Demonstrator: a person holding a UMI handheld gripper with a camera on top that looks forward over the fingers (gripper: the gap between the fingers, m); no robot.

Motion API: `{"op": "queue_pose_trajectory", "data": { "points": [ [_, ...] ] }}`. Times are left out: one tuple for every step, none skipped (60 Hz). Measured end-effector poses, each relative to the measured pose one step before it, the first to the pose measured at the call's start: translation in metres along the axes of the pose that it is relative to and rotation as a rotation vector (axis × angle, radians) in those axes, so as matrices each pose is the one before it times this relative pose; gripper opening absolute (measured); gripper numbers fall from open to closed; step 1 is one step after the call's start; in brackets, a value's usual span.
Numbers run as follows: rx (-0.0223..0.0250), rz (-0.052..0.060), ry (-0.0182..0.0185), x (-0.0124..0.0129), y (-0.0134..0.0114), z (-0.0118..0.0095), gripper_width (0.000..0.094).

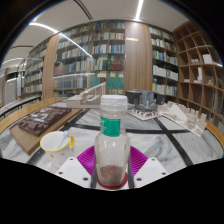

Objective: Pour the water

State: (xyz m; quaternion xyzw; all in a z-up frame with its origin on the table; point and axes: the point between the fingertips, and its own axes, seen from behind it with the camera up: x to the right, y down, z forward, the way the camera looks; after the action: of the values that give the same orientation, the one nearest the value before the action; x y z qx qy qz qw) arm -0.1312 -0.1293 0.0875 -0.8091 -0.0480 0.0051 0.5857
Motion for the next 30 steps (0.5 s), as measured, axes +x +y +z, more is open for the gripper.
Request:
{"op": "queue_pose_trajectory", "data": {
  "points": [
    [-0.00744,0.0001,-0.00017,0.00007,0.00638,0.00137,0.0422],
    [-0.01064,0.0003,-0.00097,0.00005,0.00711,0.00167,0.0427],
    [0.01217,-0.0027,0.00173,-0.00006,-0.00346,-0.00079,0.0432],
    [0.04399,-0.0017,-0.00190,-0.00034,-0.00261,0.00046,0.0429],
    [-0.01416,-0.0115,0.00482,0.00197,0.00610,-0.00048,0.0423],
    [0.00793,-0.0049,0.00381,0.00026,0.00026,-0.00152,0.0432],
    [0.01830,0.0059,-0.00383,-0.00107,-0.00313,0.00018,0.0433],
    [-0.00574,0.0010,0.00140,0.00014,0.00251,-0.00042,0.0444],
    [0.00074,-0.0026,0.00640,0.00135,0.00051,-0.00022,0.0455],
    [0.00573,0.0027,-0.00047,-0.00013,-0.00114,0.00008,0.0472],
    [-0.00027,0.0039,-0.00202,-0.00060,0.00010,-0.00016,0.0487],
    [-0.00202,0.0014,0.00251,0.00052,0.00008,-0.00011,0.0505],
    [-0.00687,0.0017,0.00401,0.00111,0.00055,-0.00004,0.0524],
    [-0.00827,0.0025,0.00268,0.00081,0.00076,-0.00008,0.0542],
    [-0.01223,0.0017,0.00402,0.00081,0.00154,-0.00005,0.0563],
    [-0.02105,0.0010,0.00633,0.00162,0.00337,-0.00048,0.0592],
    [-0.02338,0.0014,0.00417,0.00115,0.00399,-0.00051,0.0624],
    [-0.02370,0.0032,0.00234,0.00061,0.00396,-0.00106,0.0661],
    [-0.02040,0.0045,-0.00223,-0.00052,0.00363,-0.00160,0.0712],
    [-0.01311,0.0072,0.00102,0.00062,0.00197,-0.00205,0.0758],
    [-0.01034,0.0076,0.00057,0.00036,0.00135,-0.00289,0.0849],
    [-0.00390,0.0077,0.00149,0.00033,-0.00012,-0.00335,0.0877],
    [-0.00177,0.0057,0.00416,-0.00012,-0.00005,-0.00227,0.0866],
    [-0.00136,0.0037,0.00617,0.00169,-0.00012,-0.00437,0.0842],
    [-0.00160,0.0024,0.00669,0.00178,-0.00027,-0.00489,0.0840],
    [-0.00060,0.0018,0.00660,0.00174,-0.00080,-0.00517,0.0846],
    [-0.00046,0.0006,0.00518,0.00138,-0.00059,-0.00541,0.0857],
    [-0.00104,0.0004,0.00465,0.00096,-0.00043,-0.00578,0.0866],
    [-0.00072,0.0009,0.00403,0.00106,-0.00050,-0.00617,0.0868],
    [-0.00039,0.0006,0.00414,0.00086,-0.00049,-0.00620,0.0864]
  ]
}}
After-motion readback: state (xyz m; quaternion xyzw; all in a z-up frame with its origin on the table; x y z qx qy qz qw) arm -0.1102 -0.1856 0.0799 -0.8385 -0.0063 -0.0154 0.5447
